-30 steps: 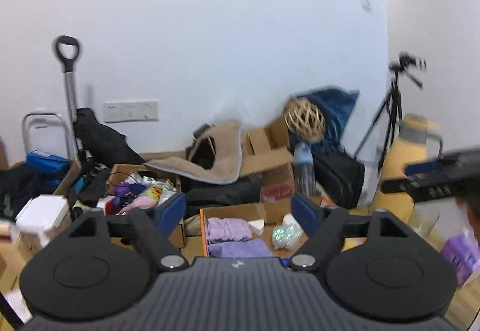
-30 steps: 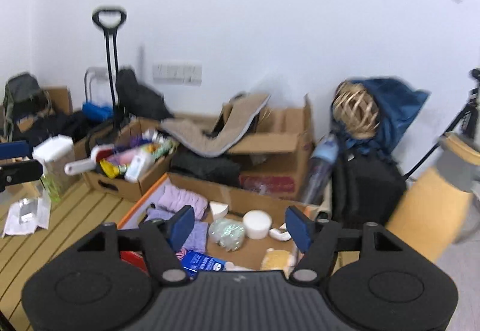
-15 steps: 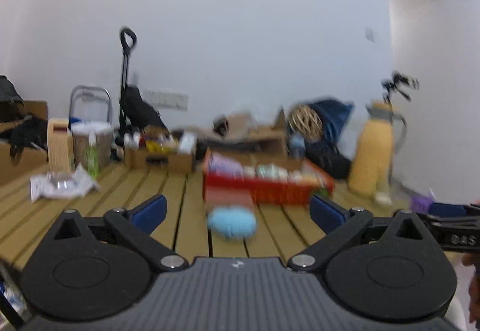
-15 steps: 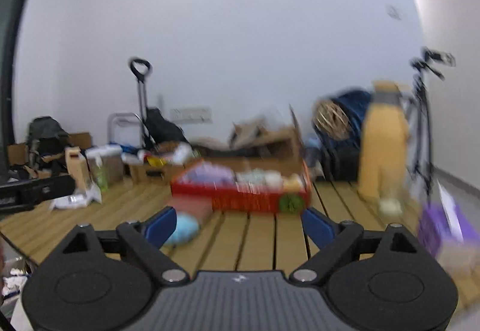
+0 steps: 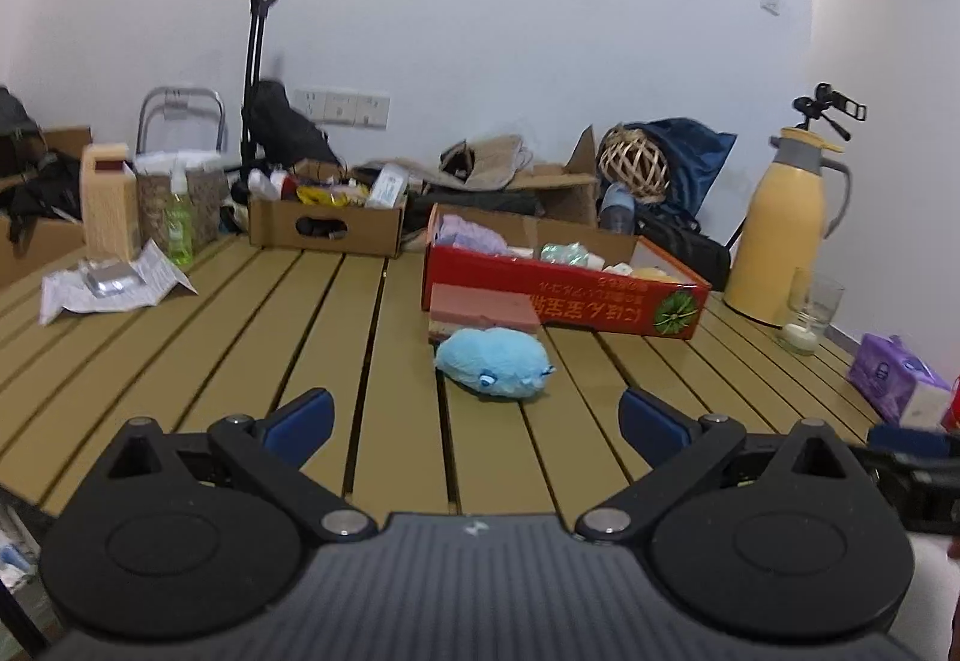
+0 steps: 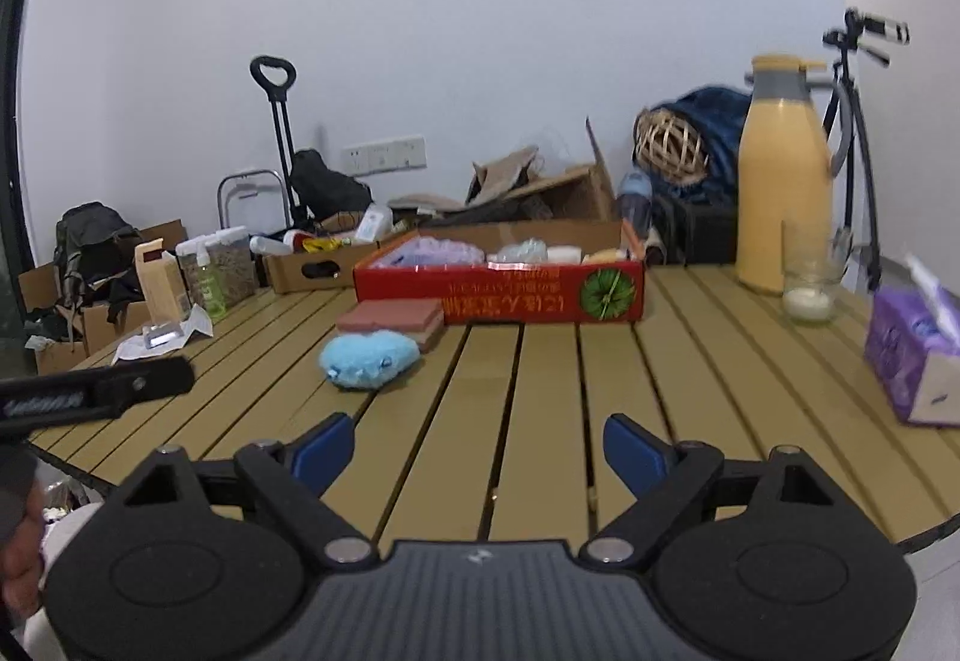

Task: Organize soft objects
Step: 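Move both tools back over the table toward the light-blue plush, then grasp the light-blue plush with the left tool while the right tool grasps it too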

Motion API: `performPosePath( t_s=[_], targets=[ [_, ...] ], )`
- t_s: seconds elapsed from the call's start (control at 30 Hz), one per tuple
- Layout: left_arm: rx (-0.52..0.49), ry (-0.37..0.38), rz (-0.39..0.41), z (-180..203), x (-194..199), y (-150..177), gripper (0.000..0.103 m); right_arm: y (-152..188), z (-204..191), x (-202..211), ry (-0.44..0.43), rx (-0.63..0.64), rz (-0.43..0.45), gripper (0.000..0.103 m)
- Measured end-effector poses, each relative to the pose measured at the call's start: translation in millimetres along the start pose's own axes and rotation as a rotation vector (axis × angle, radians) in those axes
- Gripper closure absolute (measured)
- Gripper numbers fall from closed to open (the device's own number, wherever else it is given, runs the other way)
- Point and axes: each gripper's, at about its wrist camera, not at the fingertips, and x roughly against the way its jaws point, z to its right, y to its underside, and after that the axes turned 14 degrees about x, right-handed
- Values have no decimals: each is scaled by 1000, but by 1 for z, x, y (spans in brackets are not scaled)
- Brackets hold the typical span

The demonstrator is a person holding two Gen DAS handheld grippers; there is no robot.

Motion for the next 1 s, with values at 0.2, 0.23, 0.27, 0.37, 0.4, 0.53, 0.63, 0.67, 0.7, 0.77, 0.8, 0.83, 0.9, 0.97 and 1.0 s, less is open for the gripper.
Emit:
performPosePath(
  t_s=[0.2,0.23,0.27,0.37,0.4,0.53,0.63,0.67,0.7,0.77,0.8,0.83,0.9,0.97,1.0],
  targets=[
    [135,30,-127,-16,-80,-23,5,-13,11,-58,-80,-58,-34,24],
    [150,16,-140,-16,-92,-26,12,-18,13,-71,-90,-58,-41,26],
    [159,12,-149,-16,-103,-29,15,-23,15,-84,-101,-61,-48,28],
    [195,35,-194,-17,-133,-36,29,-45,23,-130,-171,-76,-63,34],
    [206,42,-205,-17,-141,-37,30,-52,25,-147,-209,-85,-79,35],
    [210,47,-228,-15,-165,-37,34,-75,30,-216,-333,-104,-124,42],
    [249,77,-286,-21,-177,-33,34,-83,24,-261,-407,-106,-178,46],
    [257,89,-295,-24,-179,-31,35,-84,20,-272,-428,-101,-190,48],
    [257,99,-299,-26,-180,-30,43,-84,17,-283,-448,-99,-202,49],
    [257,119,-300,-29,-180,-28,50,-81,15,-299,-489,-144,-228,52],
    [261,123,-301,-30,-180,-28,51,-78,15,-306,-507,-176,-245,55],
    [272,123,-299,-33,-179,-29,52,-73,15,-311,-525,-207,-260,61],
    [321,131,-300,-43,-178,-33,53,-63,21,-310,-556,-269,-258,66],
    [342,133,-289,-51,-173,-36,53,-58,25,-301,-569,-297,-261,67],
    [344,130,-283,-53,-172,-36,53,-55,25,-293,-572,-304,-264,67]
  ],
)
